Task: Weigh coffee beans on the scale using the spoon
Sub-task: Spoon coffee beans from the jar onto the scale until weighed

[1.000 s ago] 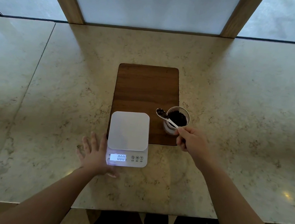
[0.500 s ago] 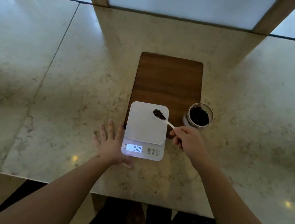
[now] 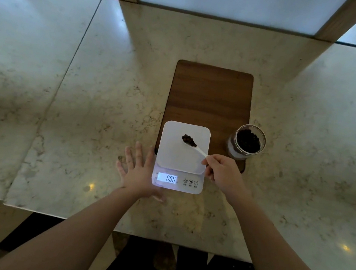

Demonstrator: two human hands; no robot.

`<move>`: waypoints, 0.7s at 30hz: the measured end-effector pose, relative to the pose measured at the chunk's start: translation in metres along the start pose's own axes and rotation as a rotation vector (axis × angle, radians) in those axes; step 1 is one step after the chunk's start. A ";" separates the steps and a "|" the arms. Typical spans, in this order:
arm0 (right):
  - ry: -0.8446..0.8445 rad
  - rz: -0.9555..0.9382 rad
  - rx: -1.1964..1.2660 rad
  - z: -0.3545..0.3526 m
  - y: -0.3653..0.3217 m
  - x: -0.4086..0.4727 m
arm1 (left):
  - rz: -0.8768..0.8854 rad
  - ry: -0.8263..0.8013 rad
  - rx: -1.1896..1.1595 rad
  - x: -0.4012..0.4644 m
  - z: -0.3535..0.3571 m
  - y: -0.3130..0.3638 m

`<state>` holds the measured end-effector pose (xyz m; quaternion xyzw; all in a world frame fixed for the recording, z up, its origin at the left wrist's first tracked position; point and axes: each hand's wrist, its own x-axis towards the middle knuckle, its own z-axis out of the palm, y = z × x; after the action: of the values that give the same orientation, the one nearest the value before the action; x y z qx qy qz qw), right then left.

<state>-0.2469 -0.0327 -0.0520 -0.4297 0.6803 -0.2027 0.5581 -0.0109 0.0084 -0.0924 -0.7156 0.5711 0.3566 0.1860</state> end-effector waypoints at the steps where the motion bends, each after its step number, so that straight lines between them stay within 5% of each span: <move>1: 0.005 -0.007 -0.018 0.001 0.002 0.001 | -0.002 0.002 0.000 0.000 0.000 0.000; 21: 0.136 -0.228 -0.241 0.013 0.025 0.002 | -0.002 -0.039 -0.026 -0.006 -0.006 0.004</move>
<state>-0.2438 -0.0178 -0.0761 -0.5530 0.6827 -0.2104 0.4288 -0.0138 0.0078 -0.0834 -0.7116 0.5619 0.3776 0.1881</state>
